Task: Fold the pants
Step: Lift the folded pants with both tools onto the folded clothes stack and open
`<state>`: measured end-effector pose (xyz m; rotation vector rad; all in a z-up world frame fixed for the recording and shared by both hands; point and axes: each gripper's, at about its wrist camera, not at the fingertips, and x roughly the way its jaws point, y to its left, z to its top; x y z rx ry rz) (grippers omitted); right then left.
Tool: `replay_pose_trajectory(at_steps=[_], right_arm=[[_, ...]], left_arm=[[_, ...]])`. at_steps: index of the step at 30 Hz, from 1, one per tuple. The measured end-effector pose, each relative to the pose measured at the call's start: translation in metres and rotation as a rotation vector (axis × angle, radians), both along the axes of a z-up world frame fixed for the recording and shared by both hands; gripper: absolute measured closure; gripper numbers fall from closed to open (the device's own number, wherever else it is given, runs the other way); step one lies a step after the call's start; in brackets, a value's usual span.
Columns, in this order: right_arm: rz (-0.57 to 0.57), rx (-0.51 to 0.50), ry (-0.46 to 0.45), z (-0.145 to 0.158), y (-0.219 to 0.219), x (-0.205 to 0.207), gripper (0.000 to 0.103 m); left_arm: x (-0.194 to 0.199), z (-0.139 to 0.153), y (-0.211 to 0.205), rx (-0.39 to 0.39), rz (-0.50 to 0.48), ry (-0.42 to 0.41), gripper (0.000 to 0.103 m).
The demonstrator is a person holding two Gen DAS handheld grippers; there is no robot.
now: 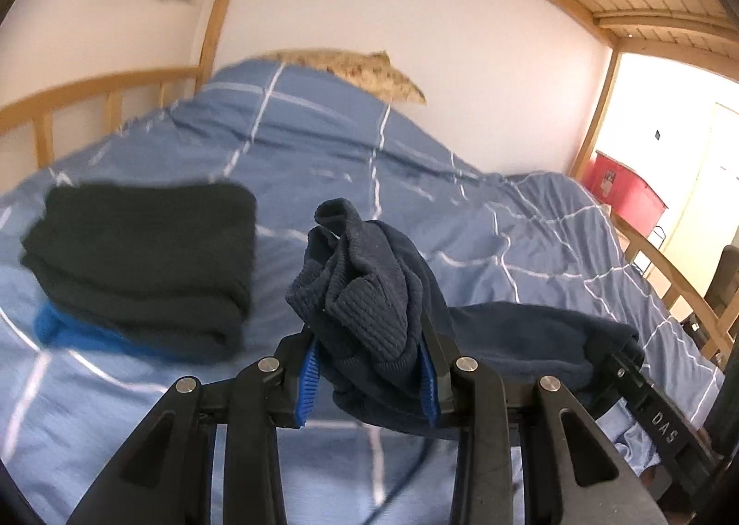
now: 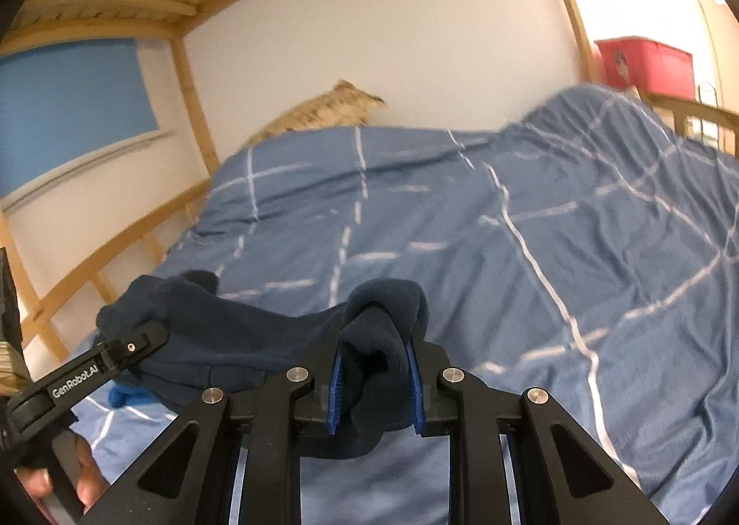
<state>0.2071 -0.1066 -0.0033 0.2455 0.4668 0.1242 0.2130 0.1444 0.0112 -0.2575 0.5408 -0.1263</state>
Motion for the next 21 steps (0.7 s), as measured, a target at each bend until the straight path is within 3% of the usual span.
replay_pose_trajectory(at_steps=[9, 21], right_arm=[[0.128, -0.014, -0.136, 0.054, 0.080, 0.026, 0.080], [0.291, -0.072, -0.187, 0.069, 0.220, 0.102, 0.080]], left_arm=[[0.007, 0.061, 0.087, 0.083, 0.058, -0.102, 0.069], [0.054, 0.069, 0.213, 0.157, 0.167, -0.143, 0.069]])
